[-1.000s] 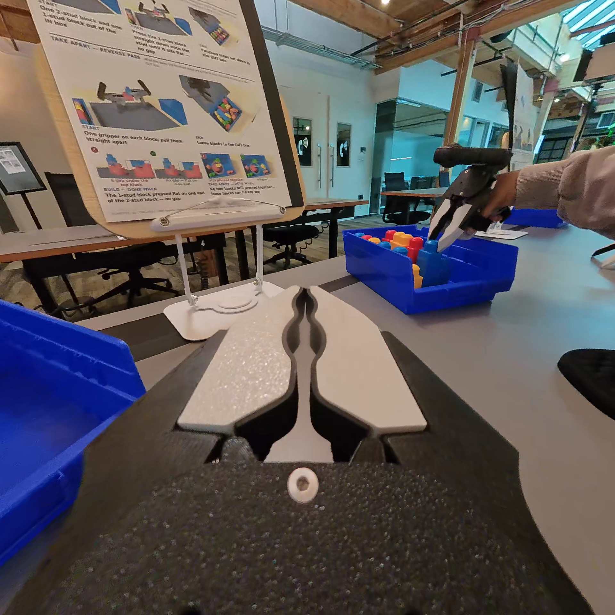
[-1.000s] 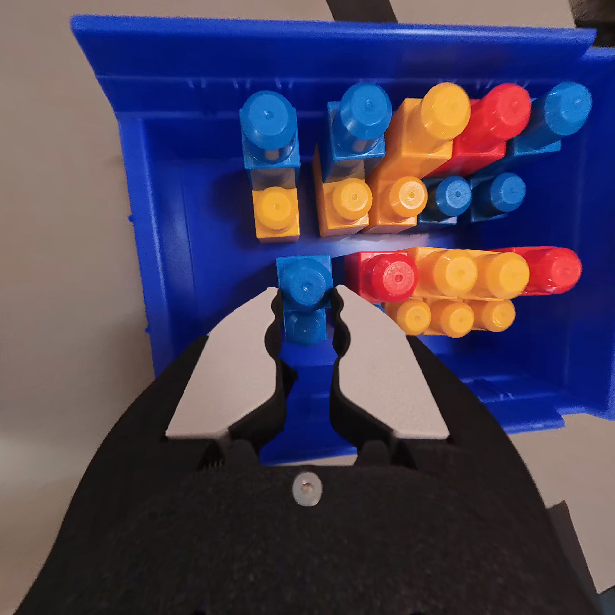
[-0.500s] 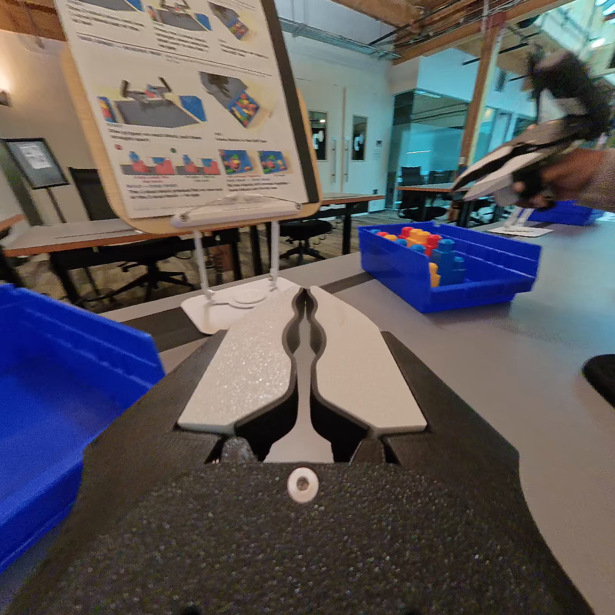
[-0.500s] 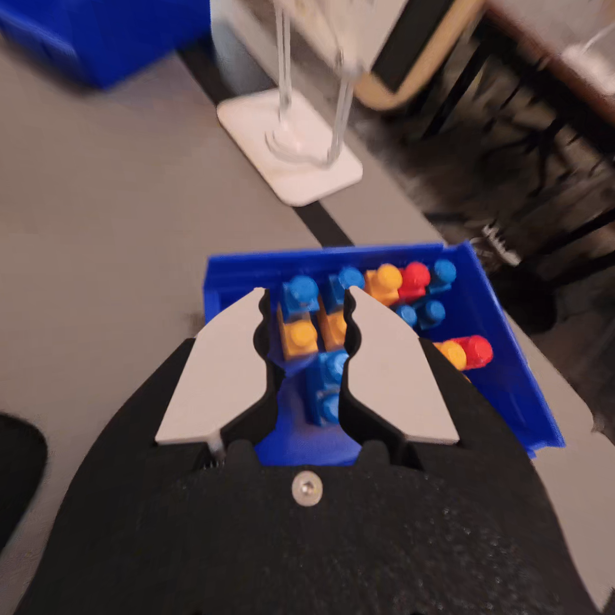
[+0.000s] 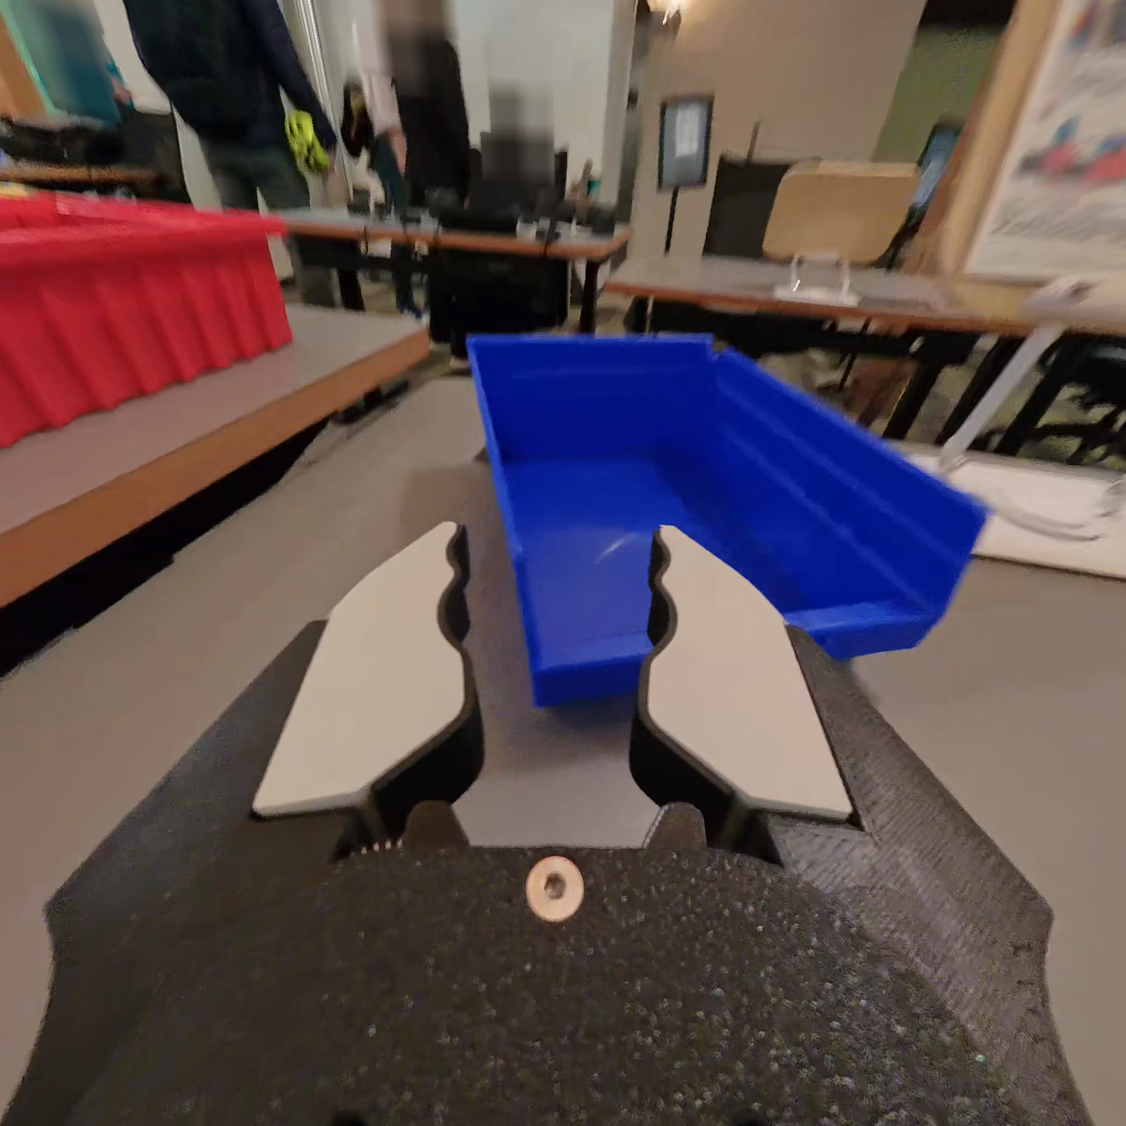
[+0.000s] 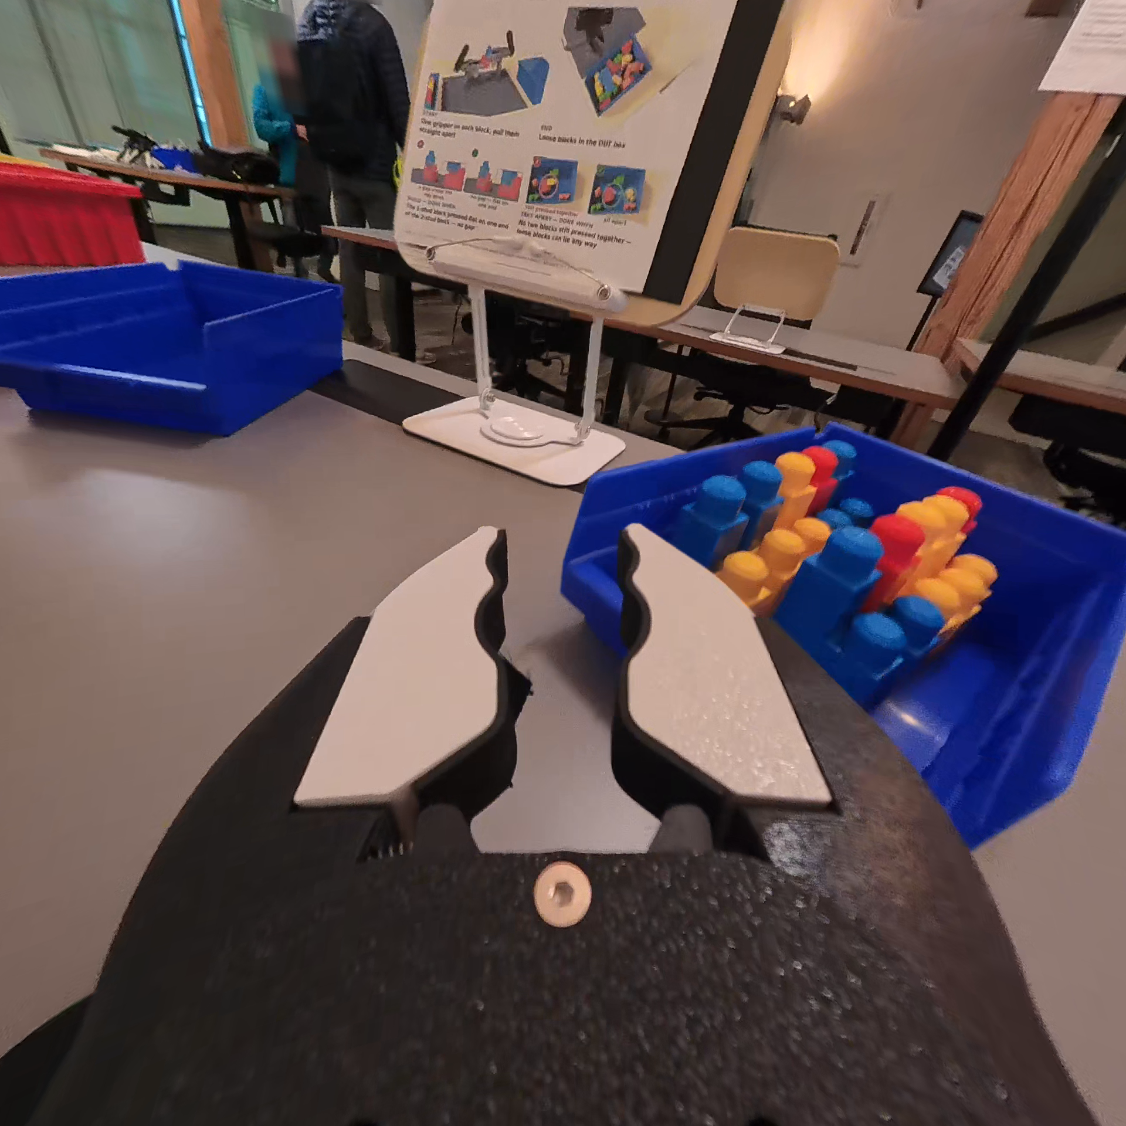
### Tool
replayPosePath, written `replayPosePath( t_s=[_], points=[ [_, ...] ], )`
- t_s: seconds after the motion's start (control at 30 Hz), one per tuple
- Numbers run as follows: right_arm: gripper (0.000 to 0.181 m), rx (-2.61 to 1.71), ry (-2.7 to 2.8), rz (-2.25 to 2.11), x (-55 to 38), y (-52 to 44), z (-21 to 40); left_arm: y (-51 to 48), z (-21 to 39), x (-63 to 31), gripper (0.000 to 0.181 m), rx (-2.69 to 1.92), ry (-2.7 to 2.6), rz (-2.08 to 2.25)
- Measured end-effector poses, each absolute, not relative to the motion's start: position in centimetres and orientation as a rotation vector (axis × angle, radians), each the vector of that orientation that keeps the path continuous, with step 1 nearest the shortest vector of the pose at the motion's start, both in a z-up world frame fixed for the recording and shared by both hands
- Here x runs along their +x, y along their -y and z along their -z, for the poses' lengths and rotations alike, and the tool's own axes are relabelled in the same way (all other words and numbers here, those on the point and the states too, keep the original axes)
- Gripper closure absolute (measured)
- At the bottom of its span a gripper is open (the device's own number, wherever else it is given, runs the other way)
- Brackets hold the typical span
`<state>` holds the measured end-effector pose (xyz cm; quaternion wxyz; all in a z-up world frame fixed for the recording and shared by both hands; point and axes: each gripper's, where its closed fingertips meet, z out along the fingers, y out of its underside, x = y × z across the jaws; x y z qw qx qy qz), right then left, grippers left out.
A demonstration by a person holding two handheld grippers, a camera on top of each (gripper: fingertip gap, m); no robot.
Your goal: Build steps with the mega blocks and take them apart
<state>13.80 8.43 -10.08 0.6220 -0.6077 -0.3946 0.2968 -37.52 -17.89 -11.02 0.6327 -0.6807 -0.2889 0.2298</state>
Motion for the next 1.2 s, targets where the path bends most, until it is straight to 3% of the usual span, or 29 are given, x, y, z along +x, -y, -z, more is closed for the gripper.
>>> replayPosePath(
  t_s=[0.13, 0.27, 0.33, 0.77, 1.2],
  points=[
    [0.147, -1.407, 0.9, -0.714, 14.4, -7.6, 10.6, 16.3, 14.8, -40.5, 0.121, -1.703, 0.719, -0.529],
    [0.147, -1.396, 0.899, -0.723, 14.8, -7.1, 10.3, 14.8, 17.4, -42.1, 0.164, -1.84, 0.745, -0.488],
    [0.147, -1.39, 0.912, -0.709, 14.9, -6.7, 10.4, 14.9, 17.6, -42.6, 0.175, -1.851, 0.765, -0.51],
    [0.15, -1.409, 0.851, -0.754, 16.2, -6.5, 10.8, 16.6, 15.7, -31.6, 0.178, -1.859, 0.739, -0.418],
    [0.151, -1.425, 0.757, -0.698, 18.5, -6.8, 10.5, 8.0, 16.5, -17.7, 0.178, -1.886, 0.549, -0.227]
  ],
)
